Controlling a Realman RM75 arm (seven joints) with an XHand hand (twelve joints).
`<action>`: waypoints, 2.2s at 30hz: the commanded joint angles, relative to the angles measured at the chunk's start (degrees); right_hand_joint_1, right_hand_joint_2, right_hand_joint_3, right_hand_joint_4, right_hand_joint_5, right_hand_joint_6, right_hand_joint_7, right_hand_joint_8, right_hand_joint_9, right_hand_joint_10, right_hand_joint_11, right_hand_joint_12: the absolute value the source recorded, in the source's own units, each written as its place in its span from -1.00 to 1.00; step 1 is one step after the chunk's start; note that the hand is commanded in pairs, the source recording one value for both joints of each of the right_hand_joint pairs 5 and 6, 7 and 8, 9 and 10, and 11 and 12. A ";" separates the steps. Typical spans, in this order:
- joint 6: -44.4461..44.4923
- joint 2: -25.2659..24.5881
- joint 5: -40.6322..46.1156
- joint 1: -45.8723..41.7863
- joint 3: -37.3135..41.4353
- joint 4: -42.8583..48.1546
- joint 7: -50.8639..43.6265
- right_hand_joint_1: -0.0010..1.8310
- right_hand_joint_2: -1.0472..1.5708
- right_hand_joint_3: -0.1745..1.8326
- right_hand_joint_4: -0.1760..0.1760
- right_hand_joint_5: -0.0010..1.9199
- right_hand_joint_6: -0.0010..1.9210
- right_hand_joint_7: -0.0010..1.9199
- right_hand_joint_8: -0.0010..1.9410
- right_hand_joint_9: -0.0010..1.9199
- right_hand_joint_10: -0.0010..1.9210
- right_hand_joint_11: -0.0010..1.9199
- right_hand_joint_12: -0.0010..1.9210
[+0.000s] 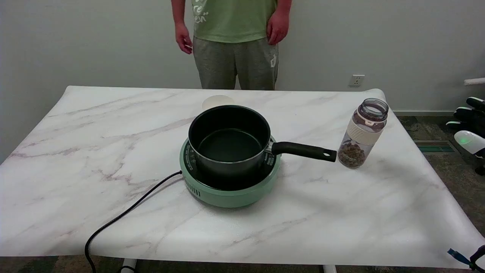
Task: Pick up the bottle.
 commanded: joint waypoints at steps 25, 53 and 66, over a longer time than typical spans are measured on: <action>-4.17 1.91 -3.72 8.68 -12.15 -0.39 -7.45 0.22 -0.53 -0.01 0.00 -0.48 -0.48 -0.31 -0.31 -0.32 -0.32 -0.13 -0.13; -4.32 -0.89 -6.53 9.37 -22.40 1.51 -7.45 0.22 -0.56 0.02 0.00 -0.48 -0.48 -0.31 -0.31 -0.32 -0.32 -0.14 -0.14; -4.32 -1.08 -6.86 10.01 -22.49 2.14 -7.45 0.22 -0.57 0.02 0.00 -0.48 -0.48 -0.31 -0.31 -0.32 -0.32 -0.15 -0.15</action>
